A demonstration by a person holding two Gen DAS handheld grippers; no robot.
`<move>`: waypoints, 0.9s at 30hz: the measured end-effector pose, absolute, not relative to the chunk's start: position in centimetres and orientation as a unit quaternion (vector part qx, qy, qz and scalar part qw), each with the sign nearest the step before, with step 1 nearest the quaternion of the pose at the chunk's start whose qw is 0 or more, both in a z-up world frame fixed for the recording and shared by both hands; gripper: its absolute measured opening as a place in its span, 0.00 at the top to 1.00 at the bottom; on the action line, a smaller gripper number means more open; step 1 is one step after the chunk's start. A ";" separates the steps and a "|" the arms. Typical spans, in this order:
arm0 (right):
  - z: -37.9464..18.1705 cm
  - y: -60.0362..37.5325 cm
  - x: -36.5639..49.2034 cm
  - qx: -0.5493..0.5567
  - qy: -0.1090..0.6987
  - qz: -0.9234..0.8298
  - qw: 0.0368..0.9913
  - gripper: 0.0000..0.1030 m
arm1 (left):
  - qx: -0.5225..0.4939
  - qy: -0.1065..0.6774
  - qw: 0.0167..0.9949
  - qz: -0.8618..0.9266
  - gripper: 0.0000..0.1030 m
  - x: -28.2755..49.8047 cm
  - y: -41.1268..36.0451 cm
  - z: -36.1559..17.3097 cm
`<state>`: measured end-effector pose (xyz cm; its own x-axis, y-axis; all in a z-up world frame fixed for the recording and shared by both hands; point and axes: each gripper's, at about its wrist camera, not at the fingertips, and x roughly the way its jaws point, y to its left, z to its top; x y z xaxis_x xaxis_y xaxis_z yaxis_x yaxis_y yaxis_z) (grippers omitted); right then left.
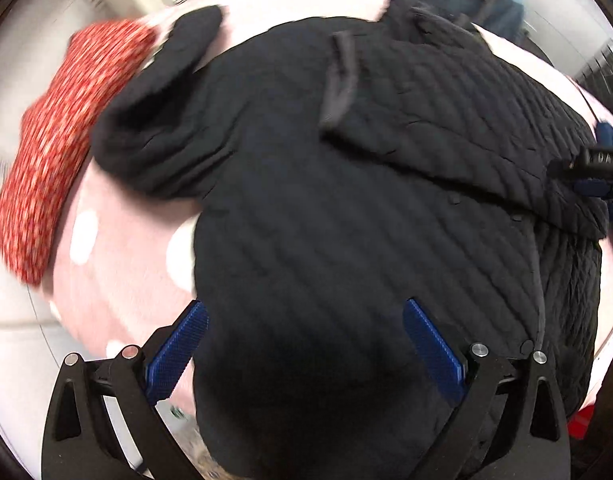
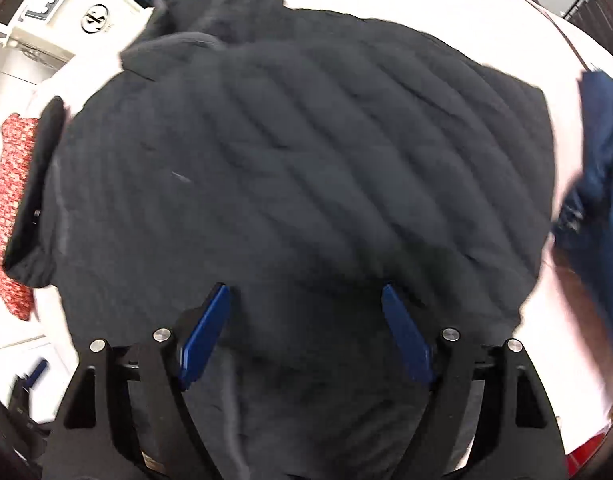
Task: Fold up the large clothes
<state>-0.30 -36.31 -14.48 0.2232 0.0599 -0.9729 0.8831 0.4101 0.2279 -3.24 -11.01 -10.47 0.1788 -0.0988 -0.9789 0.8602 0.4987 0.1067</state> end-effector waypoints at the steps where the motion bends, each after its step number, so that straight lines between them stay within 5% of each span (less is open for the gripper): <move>1: -14.8 -36.2 -0.7 0.434 0.540 -0.318 0.648 0.24 | 0.364 0.529 0.677 -0.359 0.06 -3.6 -11.8 -10.5; 10: -18.0 -34.4 1.8 0.371 0.579 -0.309 0.657 0.05 | 0.402 0.493 0.653 -0.412 0.06 -4.7 -20.7 -11.2; 20: -20.2 -33.5 3.5 0.341 0.573 -0.351 0.658 0.05 | 0.431 0.528 0.613 -0.400 0.05 -3.5 -28.3 -19.5; 27: -20.5 -32.8 4.5 0.342 0.576 -0.360 0.650 0.05 | 0.422 0.554 0.600 -0.395 0.04 -2.4 -29.2 -20.3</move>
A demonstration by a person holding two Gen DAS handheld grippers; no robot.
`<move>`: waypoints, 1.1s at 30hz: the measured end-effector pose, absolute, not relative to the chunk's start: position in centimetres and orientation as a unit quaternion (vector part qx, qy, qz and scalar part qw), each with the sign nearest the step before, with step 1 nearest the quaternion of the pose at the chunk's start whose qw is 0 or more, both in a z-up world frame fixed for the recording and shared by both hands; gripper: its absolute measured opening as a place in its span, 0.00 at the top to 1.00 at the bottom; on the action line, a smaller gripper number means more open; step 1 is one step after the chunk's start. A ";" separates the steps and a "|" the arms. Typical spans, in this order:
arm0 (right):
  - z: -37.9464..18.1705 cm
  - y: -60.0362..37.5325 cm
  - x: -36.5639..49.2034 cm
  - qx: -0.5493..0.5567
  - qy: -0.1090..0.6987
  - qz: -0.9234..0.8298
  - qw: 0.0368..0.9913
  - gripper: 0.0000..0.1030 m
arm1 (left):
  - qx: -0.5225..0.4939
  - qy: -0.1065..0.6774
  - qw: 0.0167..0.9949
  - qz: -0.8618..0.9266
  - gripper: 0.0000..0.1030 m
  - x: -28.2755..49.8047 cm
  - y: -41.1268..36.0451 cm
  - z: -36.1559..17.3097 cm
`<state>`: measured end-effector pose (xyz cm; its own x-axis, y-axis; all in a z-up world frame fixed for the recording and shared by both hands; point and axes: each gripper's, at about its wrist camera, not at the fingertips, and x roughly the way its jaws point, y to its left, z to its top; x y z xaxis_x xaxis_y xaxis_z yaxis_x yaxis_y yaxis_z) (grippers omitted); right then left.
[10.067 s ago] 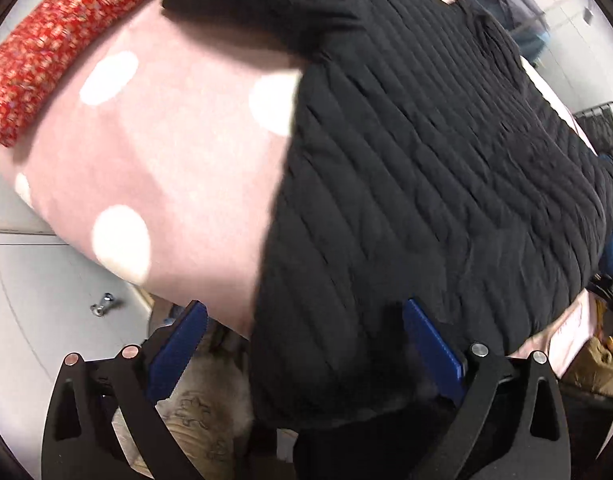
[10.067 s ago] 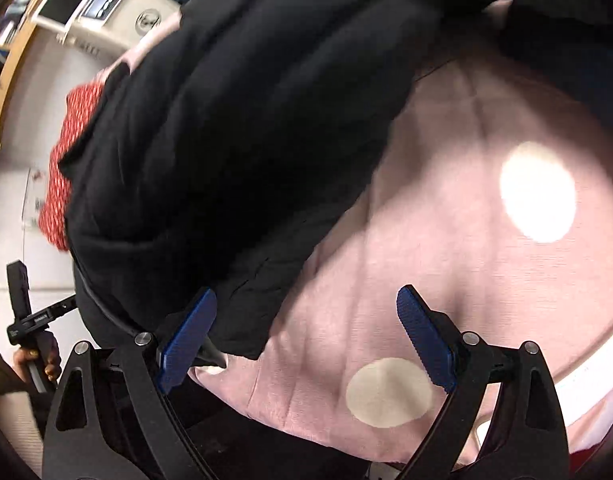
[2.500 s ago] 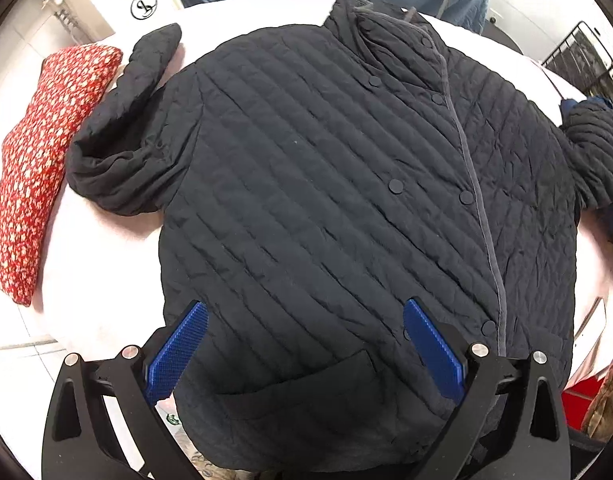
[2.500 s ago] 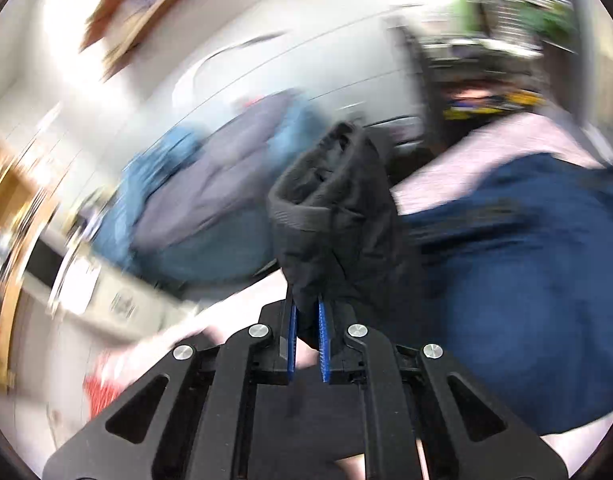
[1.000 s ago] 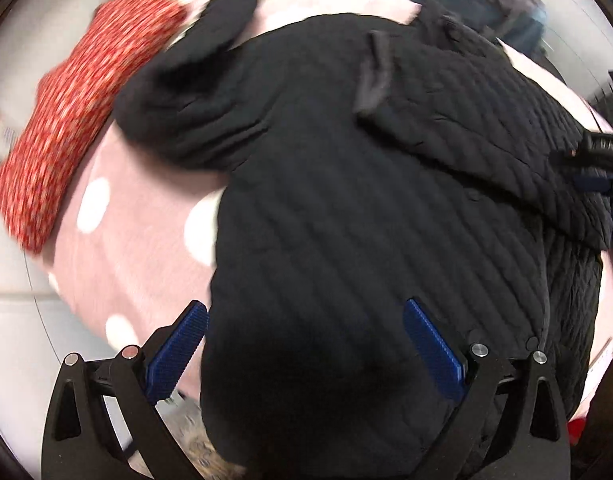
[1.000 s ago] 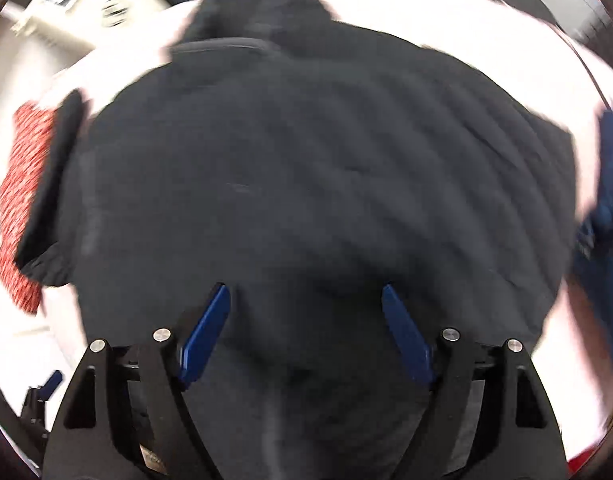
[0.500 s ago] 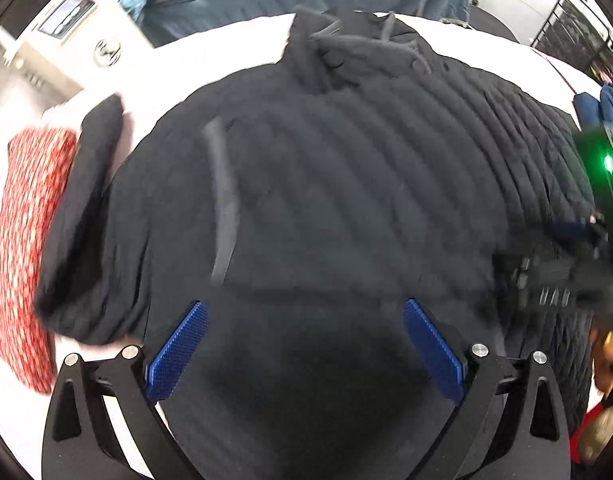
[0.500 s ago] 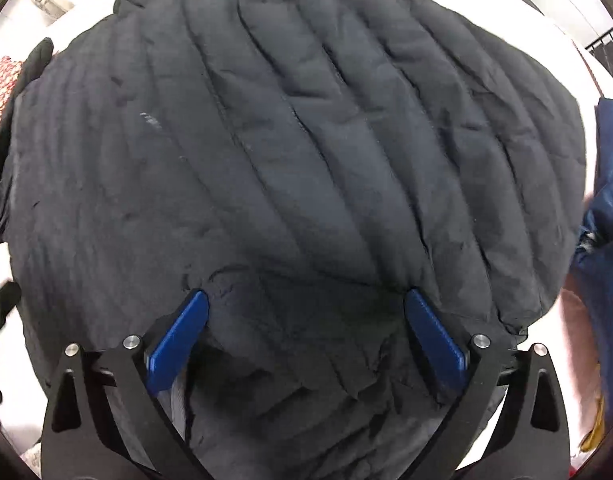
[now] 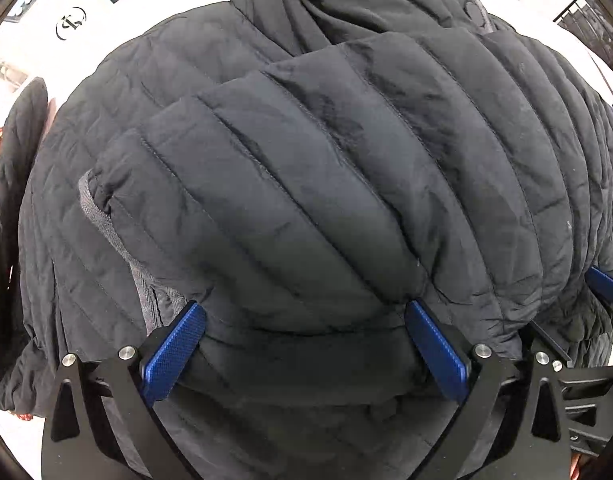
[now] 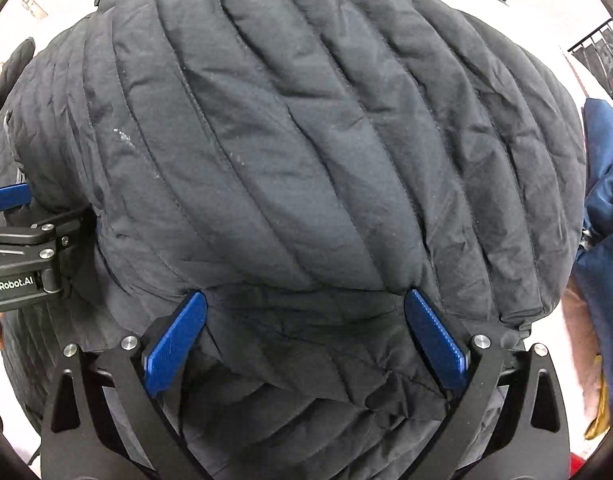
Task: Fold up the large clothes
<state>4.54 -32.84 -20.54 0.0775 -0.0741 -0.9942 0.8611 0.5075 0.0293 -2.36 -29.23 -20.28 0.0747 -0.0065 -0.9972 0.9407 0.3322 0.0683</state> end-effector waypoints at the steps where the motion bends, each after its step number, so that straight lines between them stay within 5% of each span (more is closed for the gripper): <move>1: -20.6 -32.8 4.8 0.339 0.578 -0.364 0.646 0.05 | 0.423 0.556 0.598 -0.393 0.04 -2.0 -30.0 -20.4; 18: -20.5 -32.6 7.8 0.338 0.595 -0.363 0.633 0.05 | 0.389 0.515 0.639 -0.418 0.04 -3.5 -28.4 -21.1; 33: -16.2 -27.0 7.0 0.364 0.601 -0.335 0.627 0.05 | 0.395 0.464 0.676 -0.415 0.06 -3.5 -21.7 -16.6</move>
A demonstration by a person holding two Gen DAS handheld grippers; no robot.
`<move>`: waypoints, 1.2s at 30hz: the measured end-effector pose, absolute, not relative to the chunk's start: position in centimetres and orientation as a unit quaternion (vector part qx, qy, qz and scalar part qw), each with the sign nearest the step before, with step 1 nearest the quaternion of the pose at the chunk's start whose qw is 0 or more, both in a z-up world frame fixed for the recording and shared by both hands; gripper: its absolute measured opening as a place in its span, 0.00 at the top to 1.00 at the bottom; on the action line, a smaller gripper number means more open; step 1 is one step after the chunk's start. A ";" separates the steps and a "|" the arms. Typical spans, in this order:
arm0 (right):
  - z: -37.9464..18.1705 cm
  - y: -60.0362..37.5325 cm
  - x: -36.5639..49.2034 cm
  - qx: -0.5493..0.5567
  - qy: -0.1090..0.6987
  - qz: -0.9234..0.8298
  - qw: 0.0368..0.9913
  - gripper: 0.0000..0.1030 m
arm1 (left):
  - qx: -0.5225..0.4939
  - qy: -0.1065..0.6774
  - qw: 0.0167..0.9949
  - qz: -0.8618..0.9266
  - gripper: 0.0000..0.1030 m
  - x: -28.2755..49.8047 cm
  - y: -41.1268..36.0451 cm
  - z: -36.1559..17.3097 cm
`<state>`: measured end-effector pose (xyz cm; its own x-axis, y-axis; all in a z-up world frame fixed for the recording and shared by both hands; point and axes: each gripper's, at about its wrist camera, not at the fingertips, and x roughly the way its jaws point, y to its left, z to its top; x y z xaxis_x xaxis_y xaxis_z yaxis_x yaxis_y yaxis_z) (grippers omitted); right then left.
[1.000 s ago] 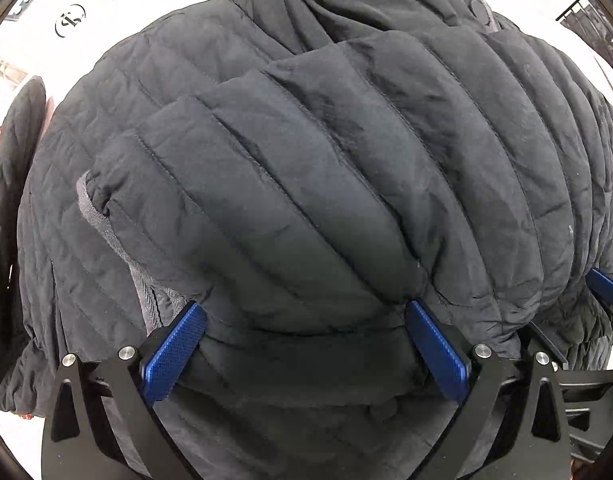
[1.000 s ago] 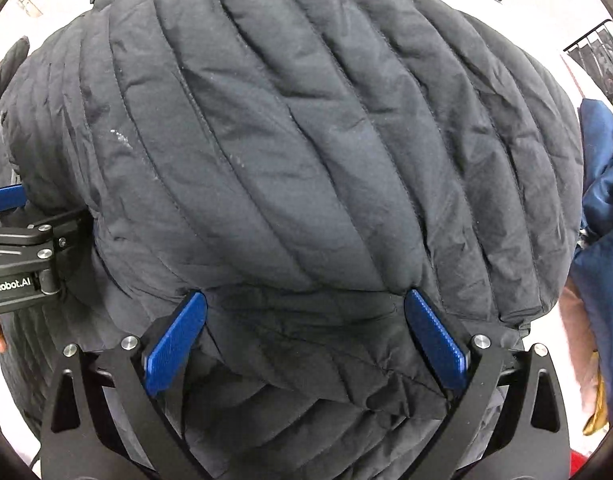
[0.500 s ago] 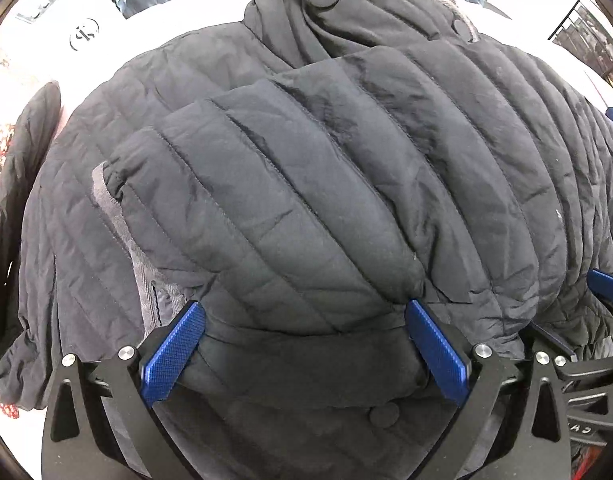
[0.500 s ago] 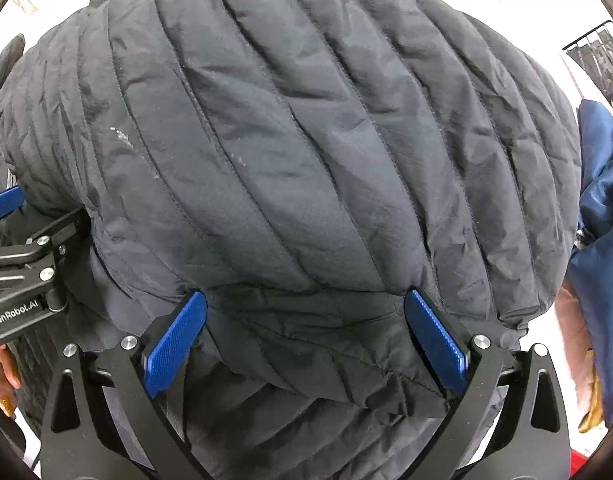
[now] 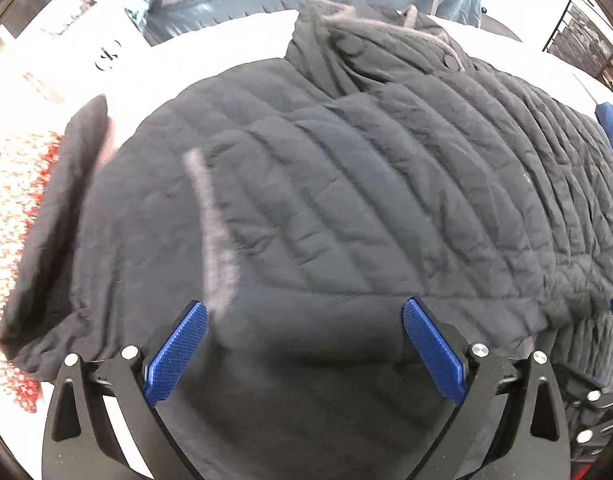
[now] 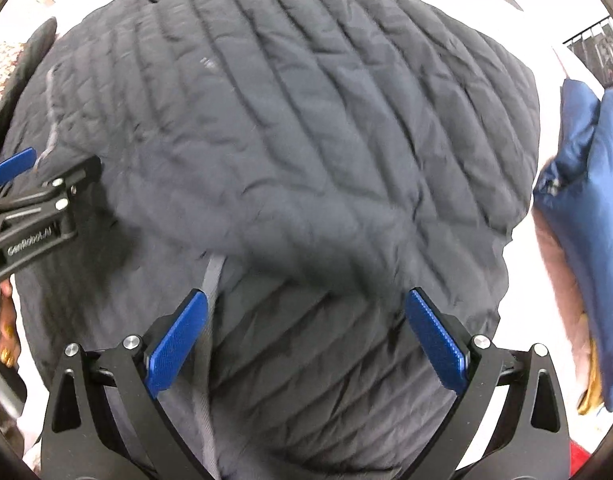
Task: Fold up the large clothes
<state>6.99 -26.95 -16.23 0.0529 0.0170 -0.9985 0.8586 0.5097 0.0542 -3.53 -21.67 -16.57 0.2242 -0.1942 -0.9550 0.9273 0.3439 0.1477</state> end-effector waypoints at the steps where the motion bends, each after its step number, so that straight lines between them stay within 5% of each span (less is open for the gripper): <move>1: -16.0 -26.5 6.7 0.369 0.598 -0.335 0.627 0.05 | 0.396 0.460 0.679 -0.413 0.06 -3.2 -21.1 -16.2; 15: -15.2 -21.7 0.4 0.424 0.565 -0.387 0.593 0.05 | 0.428 0.381 0.753 -0.323 0.06 10.5 -20.3 -11.1; 23: -14.9 -17.9 -5.5 0.434 0.554 -0.427 0.568 0.05 | 0.504 0.424 0.694 -0.290 0.06 16.9 -26.8 -15.9; 29: -13.8 -16.1 -12.1 0.468 0.530 -0.465 0.533 0.05 | 0.430 0.504 0.689 -0.293 0.07 20.1 -26.9 -17.3; 32: -14.2 -15.2 -14.0 0.486 0.521 -0.473 0.519 0.05 | 0.380 0.531 0.685 -0.323 0.18 21.3 -25.6 -16.7; 36: -14.8 -14.5 -14.0 0.485 0.527 -0.464 0.522 0.05 | 0.365 0.523 0.703 -0.316 0.68 22.5 -23.7 -14.7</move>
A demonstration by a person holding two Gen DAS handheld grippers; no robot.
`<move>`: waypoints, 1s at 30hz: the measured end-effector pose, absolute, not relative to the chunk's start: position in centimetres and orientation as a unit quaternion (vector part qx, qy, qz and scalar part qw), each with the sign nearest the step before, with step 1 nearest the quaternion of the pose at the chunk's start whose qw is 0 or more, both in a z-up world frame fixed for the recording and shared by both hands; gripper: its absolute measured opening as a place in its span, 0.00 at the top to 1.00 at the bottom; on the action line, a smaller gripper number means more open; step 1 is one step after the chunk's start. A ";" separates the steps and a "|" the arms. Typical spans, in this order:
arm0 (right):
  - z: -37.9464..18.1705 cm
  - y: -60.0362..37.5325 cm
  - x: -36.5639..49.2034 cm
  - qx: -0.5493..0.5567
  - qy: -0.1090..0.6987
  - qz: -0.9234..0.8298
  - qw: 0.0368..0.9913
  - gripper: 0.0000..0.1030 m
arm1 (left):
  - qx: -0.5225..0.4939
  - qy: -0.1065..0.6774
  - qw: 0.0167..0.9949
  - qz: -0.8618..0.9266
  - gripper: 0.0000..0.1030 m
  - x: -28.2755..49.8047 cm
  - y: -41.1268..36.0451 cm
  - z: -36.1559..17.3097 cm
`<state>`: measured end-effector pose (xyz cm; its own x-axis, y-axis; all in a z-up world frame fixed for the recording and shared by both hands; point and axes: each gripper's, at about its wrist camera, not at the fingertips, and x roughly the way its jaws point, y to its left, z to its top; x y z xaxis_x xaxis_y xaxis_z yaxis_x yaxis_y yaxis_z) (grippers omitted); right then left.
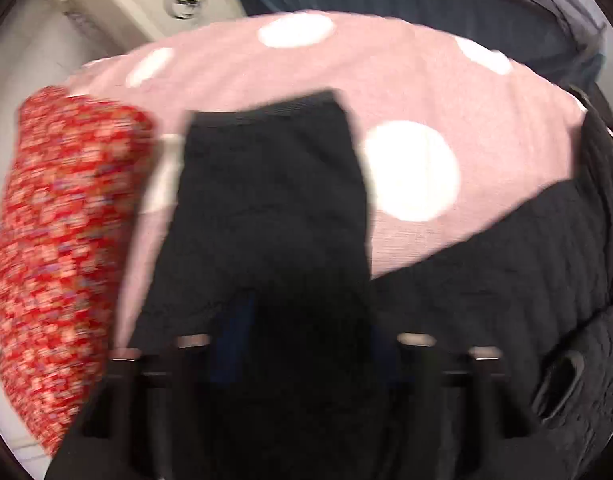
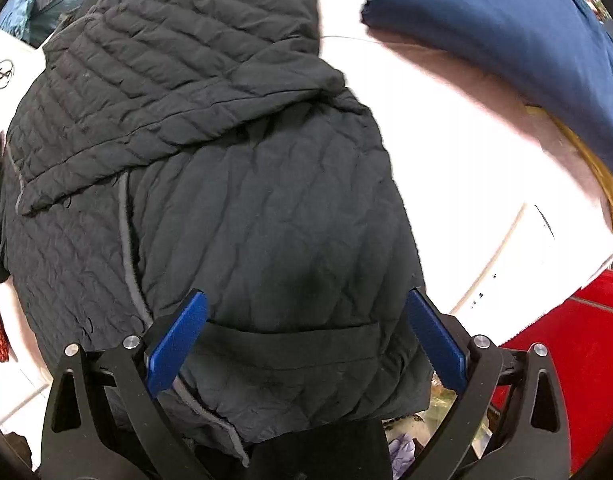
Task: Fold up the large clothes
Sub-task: 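Grasp the other sleeve cuff with the left tool, then fold the sleeve across the jacket body and open the left tool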
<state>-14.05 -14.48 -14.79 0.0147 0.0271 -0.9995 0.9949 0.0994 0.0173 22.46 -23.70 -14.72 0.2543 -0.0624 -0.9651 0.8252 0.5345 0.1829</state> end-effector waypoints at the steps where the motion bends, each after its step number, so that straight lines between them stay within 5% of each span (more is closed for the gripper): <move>1: -15.1 -14.7 -13.9 0.481 0.530 -0.460 0.526 0.05 | 0.352 0.525 0.705 -0.320 0.73 22.9 -23.1 -14.2; 6: -15.1 -13.9 -12.5 0.451 0.546 -0.439 0.552 0.05 | 0.294 0.501 0.745 -0.328 0.90 25.0 -18.4 -9.7; 15: -15.1 -12.6 -12.5 0.437 0.544 -0.419 0.580 0.05 | 0.103 0.466 0.826 -0.300 0.91 25.2 -3.9 -0.9; 24: -15.0 -16.1 -13.1 0.457 0.530 -0.406 0.588 0.05 | -0.008 0.536 0.832 -0.139 0.88 21.4 12.1 -5.3; 29: -16.1 -17.7 -13.3 0.459 0.536 -0.391 0.591 0.05 | -0.114 0.576 0.802 -0.106 0.78 21.2 18.1 -8.1; 30: -16.1 -17.8 -13.3 0.457 0.538 -0.387 0.593 0.05 | -0.127 0.576 0.801 -0.104 0.55 20.8 18.8 -8.3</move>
<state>-13.26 -17.81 -16.13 0.1210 0.0328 -0.9921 0.9507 0.2838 0.1253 20.80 18.78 -8.26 0.3146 -0.3135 -0.8960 0.0199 0.9459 -0.3239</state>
